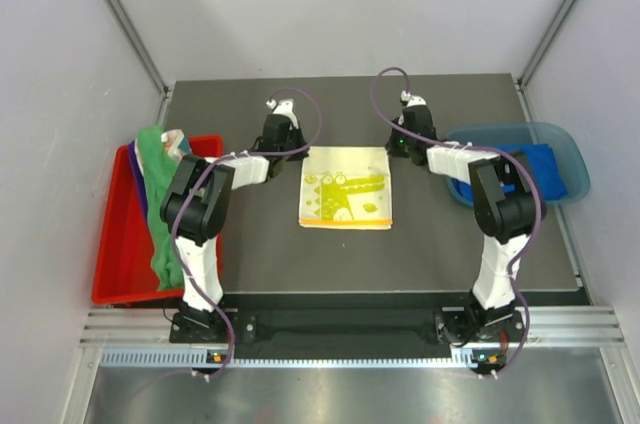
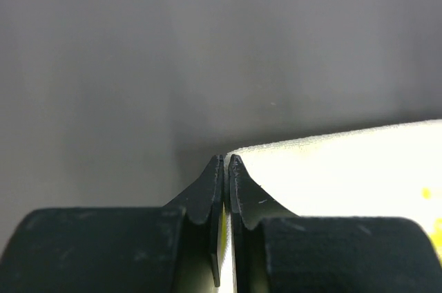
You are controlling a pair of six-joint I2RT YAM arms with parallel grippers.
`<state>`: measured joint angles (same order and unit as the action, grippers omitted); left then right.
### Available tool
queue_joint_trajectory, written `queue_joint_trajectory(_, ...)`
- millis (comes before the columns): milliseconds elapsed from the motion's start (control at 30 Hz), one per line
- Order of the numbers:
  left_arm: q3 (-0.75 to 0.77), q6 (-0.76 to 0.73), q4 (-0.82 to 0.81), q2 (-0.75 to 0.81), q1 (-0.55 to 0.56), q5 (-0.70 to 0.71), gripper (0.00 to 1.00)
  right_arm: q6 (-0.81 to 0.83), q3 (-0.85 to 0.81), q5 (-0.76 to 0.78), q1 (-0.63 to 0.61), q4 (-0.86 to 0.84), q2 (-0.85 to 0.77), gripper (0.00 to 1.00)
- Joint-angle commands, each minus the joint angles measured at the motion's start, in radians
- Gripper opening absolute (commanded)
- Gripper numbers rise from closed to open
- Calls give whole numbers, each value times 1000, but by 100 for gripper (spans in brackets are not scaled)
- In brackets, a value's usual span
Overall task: Fold and stack the towels
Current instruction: Fold the towel
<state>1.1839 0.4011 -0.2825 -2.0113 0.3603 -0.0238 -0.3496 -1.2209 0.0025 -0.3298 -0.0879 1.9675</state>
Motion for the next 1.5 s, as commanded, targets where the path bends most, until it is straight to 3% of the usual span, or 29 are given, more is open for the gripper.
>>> queue_joint_trajectory(0,-46,12,-147,118,-6,-44,2,17,43,2,-2,-124,-119,0)
queue_joint_trajectory(633,-432,108,-346,345,-1,-165,1,-57,399,-78,-29,-271,-412,0)
queue_joint_trajectory(1067,-647,137,-415,480,35,-160,1,-104,633,-27,-100,-326,-559,0)
queue_joint_trajectory(1467,-742,133,-402,600,124,-85,1,-143,765,-7,-138,-345,-667,0)
